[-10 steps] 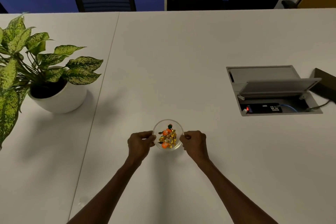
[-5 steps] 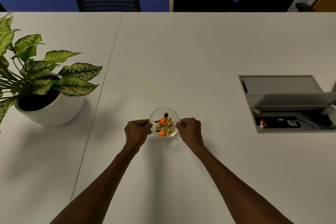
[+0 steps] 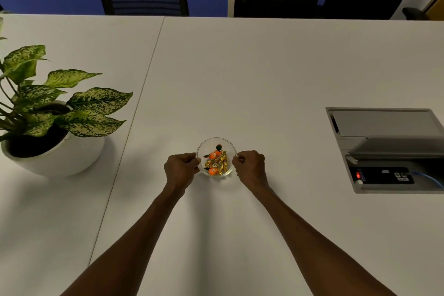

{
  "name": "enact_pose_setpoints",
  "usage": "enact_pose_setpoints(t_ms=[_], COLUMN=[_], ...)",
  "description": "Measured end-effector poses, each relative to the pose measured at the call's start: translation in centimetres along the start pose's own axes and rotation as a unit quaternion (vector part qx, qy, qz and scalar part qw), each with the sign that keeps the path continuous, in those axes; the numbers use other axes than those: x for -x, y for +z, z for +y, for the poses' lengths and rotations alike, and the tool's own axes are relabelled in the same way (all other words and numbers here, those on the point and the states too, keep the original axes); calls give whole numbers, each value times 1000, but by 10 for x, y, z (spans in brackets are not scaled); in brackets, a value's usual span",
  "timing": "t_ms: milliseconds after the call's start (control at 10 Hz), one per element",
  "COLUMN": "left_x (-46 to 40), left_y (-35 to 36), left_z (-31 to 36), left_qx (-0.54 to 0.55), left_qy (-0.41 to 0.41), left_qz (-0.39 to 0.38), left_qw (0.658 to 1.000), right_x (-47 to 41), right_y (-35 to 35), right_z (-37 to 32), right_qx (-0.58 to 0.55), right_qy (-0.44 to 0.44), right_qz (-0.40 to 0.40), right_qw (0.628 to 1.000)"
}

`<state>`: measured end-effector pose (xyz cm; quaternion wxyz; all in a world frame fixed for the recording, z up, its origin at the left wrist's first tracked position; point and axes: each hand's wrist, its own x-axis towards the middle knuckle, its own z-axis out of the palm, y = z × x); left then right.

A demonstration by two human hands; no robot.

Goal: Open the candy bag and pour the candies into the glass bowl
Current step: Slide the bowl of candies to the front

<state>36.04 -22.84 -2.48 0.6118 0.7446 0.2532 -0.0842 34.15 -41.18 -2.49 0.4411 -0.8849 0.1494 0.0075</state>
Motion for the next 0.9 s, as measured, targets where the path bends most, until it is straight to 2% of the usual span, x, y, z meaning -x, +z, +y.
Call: enact_pose_setpoints(t_ms=[700, 800, 900], left_x=[2, 11, 28], left_y=[8, 6, 0], left_z=[6, 9, 11], left_qx=[-17, -80, -146], left_qy=[24, 57, 130], left_qz=[7, 20, 30], left_qw=[1000, 995, 980], right_x=[-10, -5, 15], right_y=[0, -1, -5], right_z=[-4, -1, -8], right_qx=[0, 38, 76], right_qy=[9, -16, -17], right_qz=[6, 24, 30], right_qw=[1000, 999, 997])
